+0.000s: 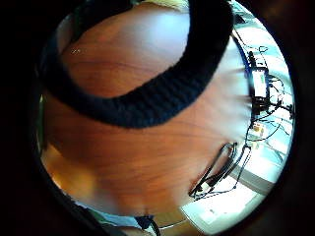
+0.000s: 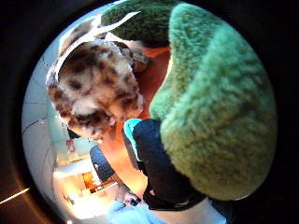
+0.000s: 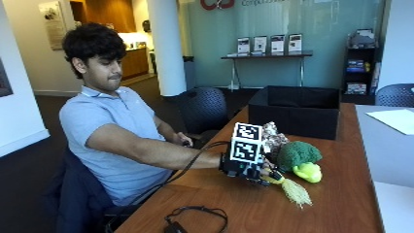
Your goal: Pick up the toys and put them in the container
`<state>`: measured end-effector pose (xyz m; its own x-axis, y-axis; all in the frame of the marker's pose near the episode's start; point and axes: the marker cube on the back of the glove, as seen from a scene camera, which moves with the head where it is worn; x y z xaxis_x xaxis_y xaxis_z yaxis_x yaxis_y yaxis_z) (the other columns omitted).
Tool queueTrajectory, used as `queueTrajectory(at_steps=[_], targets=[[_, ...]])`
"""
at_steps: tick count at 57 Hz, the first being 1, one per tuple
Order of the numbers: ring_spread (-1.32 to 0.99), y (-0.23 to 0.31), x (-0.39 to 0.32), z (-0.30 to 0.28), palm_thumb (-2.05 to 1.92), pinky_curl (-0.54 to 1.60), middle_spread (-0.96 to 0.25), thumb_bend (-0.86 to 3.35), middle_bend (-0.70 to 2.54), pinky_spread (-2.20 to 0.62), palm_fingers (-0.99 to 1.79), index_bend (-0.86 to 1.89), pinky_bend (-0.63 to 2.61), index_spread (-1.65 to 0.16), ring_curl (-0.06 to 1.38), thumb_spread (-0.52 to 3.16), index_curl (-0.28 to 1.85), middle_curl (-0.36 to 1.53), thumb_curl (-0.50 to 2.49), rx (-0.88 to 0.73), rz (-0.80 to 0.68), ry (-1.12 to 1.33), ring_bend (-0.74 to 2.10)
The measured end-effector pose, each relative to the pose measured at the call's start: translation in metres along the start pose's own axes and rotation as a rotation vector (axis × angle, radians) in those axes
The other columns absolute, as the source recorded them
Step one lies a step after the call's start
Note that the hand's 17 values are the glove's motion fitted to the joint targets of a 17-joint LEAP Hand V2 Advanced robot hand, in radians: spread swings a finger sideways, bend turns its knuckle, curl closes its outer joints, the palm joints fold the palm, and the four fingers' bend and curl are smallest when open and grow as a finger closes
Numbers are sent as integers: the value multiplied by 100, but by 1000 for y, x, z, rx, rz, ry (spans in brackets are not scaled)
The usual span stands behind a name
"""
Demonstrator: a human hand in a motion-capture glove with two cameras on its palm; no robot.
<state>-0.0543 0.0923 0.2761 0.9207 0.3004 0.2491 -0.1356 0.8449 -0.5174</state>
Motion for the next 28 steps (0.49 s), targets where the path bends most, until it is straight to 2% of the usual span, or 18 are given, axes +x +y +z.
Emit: queueTrajectory(at_steps=[12, 28], targets=[[-2, -4, -7, 3, -11, 36, 0, -6, 12, -1, -10, 90, 69, -26, 7, 138, 58, 16, 6, -8, -40, -92, 9], [0, -6, -17, 4, 1, 39, 5, 3, 14, -10, -7, 106, 83, -13, 4, 167, 66, 17, 9, 78, -65, -222, 13]])
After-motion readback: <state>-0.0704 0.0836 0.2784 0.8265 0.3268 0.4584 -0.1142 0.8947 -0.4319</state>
